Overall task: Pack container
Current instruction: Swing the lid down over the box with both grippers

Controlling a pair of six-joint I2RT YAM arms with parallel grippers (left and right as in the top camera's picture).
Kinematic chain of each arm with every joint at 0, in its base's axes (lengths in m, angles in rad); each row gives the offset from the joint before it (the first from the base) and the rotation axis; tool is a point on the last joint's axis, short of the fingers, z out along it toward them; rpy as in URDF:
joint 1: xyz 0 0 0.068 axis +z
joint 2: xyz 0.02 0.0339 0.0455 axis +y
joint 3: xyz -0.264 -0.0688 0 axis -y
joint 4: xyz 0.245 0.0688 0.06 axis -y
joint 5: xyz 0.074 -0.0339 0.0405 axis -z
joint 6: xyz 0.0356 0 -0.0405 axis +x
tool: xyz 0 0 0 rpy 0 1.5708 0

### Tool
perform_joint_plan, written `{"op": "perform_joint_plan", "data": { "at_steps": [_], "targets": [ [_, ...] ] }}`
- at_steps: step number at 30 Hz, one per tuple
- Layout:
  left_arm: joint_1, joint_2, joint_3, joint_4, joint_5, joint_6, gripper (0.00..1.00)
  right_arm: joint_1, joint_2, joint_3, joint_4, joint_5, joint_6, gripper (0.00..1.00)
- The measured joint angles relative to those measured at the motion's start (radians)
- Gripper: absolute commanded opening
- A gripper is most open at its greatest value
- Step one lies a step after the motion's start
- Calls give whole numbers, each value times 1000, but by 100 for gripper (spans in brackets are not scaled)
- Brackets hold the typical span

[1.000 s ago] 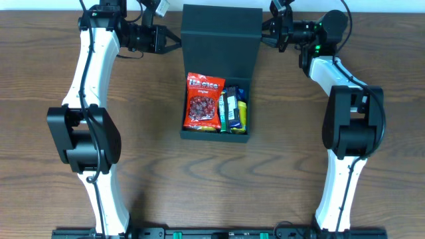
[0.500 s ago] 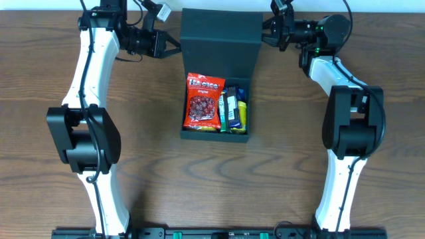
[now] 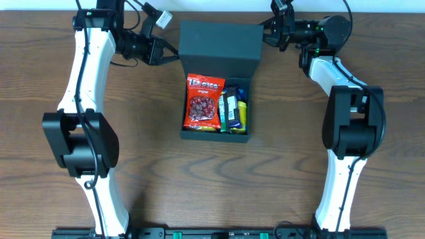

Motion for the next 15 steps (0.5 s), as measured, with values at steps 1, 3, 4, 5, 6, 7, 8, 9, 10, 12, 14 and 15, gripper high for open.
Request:
{"op": "perform_joint_plan", "data": {
  "at_steps": [1,3,4,5,6,7,8,9,10,12,14,15],
  "targets": [
    [1,-6,0,0,0,8,6,0,0,0,0,0,0,2],
    [3,-14,0,0,0,18,5,0,0,0,0,0,0,2],
    [5,-16,0,-1,0,19,6,0,0,0,0,0,0,2],
    [8,-16,0,-2,0,21,6,0,0,0,0,0,0,2],
    [11,-16,0,-2,0,22,6,0,0,0,0,0,0,2],
    [13,-16,0,-3,0,22,6,0,0,0,0,0,0,2],
    [17,-16,0,-3,0,22,5,0,0,0,0,0,0,2],
    [20,-16,0,-3,0,23,6,0,0,0,0,0,0,2],
    [23,-16,0,-3,0,23,5,0,0,0,0,0,0,2],
    [27,-16,0,-1,-2,22,6,0,0,0,0,0,-1,2],
    [31,-16,0,2,-5,22,5,0,0,0,0,0,-13,2],
    [33,-16,0,3,-7,21,6,0,0,0,0,0,-27,2]
  ]
}}
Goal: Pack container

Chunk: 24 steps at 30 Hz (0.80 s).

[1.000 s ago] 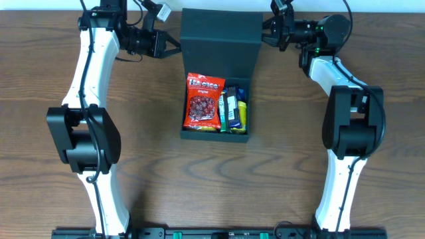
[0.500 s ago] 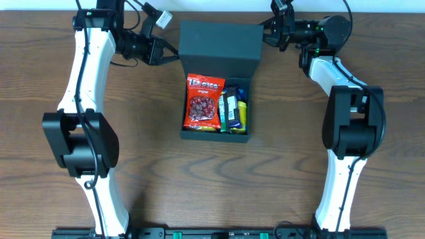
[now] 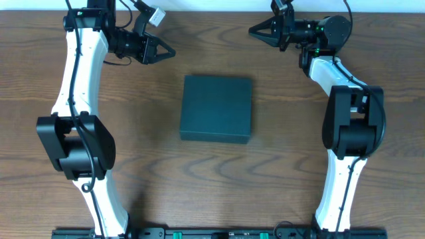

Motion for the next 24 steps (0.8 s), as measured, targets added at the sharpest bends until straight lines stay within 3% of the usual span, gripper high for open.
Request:
{"op": "perform_joint_plan", "data": {
  "at_steps": [6,9,15,19,24],
  "targets": [
    [2,0,0,4,-23,-14,6,-13,0,0,-51,44,-109,2],
    [2,0,0,5,-53,-41,6,-24,0,1,-224,86,-228,2],
    [2,0,0,85,-267,-185,6,-33,2,14,-978,327,-650,2],
    [3,0,0,142,-417,-286,6,-33,8,10,-1158,478,-864,2],
    [4,0,0,151,-493,-350,6,-38,-14,10,-1316,618,-1007,2]
  ]
}}
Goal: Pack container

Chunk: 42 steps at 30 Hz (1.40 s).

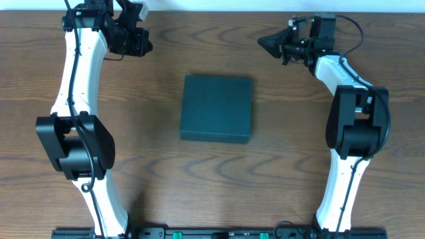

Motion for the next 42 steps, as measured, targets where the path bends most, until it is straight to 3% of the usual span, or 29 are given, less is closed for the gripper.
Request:
{"op": "perform_joint_plan", "data": {
  "at_steps": [5,10,15,21,26,32,33,34,35,36,42],
  "targets": [
    [2,-25,0,-8,-33,-20,6,-5,-130,-6,-320,177,-182,2],
    [3,-162,0,-80,-61,-24,6,-2,-454,-3,-614,359,-426,2],
    [2,-269,1,-179,-32,-23,6,7,-681,1,-816,486,-603,2],
    [-37,-386,-66,-197,-14,-20,6,8,-824,-24,-1073,599,-758,2],
    [-165,-535,-267,-179,-4,-24,6,8,-986,-265,-1089,608,-835,2],
    [-280,-770,-621,-45,-33,-120,5,8,-1332,-613,-978,606,-879,2],
    [-296,-825,-686,-18,-47,-143,6,8,-1402,-659,-970,607,-883,24],
    [-302,-857,-721,2,-51,-159,22,8,-1447,-686,-966,610,-880,59],
    [-307,-892,-757,23,-58,-172,83,8,-1496,-714,-962,618,-885,99],
    [-308,-917,-777,33,-60,-185,95,8,-1536,-733,-962,626,-887,99],
    [-310,-966,-800,53,-77,-259,95,11,-1622,-753,-964,658,-892,99]
  ]
}}
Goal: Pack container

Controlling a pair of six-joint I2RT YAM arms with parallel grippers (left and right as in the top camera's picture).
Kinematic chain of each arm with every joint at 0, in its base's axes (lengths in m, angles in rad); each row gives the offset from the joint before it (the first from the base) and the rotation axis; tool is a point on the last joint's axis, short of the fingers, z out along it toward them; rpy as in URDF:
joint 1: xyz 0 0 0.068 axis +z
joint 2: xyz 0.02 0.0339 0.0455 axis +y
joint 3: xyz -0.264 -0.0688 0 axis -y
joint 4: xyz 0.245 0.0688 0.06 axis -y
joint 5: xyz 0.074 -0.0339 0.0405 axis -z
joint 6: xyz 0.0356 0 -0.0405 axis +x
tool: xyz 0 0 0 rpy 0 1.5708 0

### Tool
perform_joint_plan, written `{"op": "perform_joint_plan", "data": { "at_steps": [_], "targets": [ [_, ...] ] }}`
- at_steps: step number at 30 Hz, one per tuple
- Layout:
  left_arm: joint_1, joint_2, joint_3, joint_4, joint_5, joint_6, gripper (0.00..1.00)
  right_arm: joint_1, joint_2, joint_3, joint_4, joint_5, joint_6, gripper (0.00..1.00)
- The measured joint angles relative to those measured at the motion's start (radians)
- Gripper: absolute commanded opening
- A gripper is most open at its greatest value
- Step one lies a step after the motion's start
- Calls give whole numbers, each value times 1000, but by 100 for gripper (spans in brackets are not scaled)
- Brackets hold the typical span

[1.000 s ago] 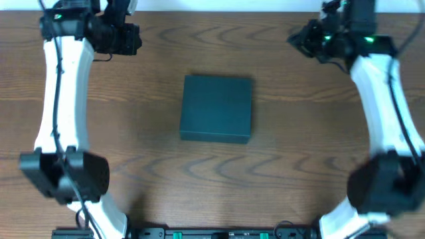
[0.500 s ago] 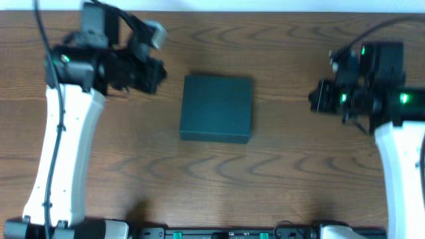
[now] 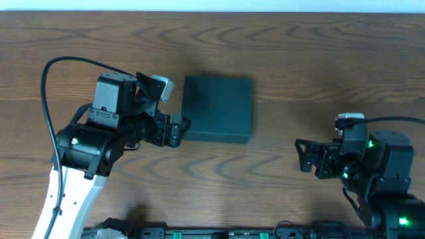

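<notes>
The container is a dark teal box point(image 3: 217, 108) with its lid down flat, lying at the middle of the table; its contents are hidden. My left gripper point(image 3: 181, 127) sits low beside the box's front-left corner, its arm folded back toward the near edge. Its fingers are too dark and small to tell whether they are apart. My right gripper point(image 3: 300, 155) is out to the right of the box and nearer the front, pointing left. Its two fingers stand apart with nothing between them.
The wooden table point(image 3: 299, 60) stretches around the box. The left arm's body point(image 3: 93, 143) and the right arm's body point(image 3: 378, 162) take up the front left and front right. A black cable point(image 3: 50, 73) loops over the left side.
Both arms have come back from the far edge of the table to the near side. The left gripper now lies by the box's front-left corner and the right gripper right of the box. The box is unmoved.
The box stood with its lid raised, snack packets showing inside, and both grippers at the lid's far corners. Then the lid was down and both grippers stood open, clear of it. They stayed at the far edge, and now both arms are folded near the front.
</notes>
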Motion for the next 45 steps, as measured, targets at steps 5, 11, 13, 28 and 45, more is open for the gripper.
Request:
{"op": "perform_joint_plan", "data": {
  "at_steps": [5,11,13,28,45],
  "targets": [
    [0,2,-3,-5,-10,-8,96,0,3,-3,-3,8,0,99],
    [0,2,-3,-9,-18,-19,96,0,3,-3,-3,10,0,99],
    [0,2,-3,-10,-18,-22,96,0,3,-3,-3,11,0,99],
    [21,-217,-80,-21,-189,-19,95,0,3,-5,-3,14,0,99],
    [301,-957,-893,369,-325,31,95,0,3,-10,-4,17,0,99]
  ]
}}
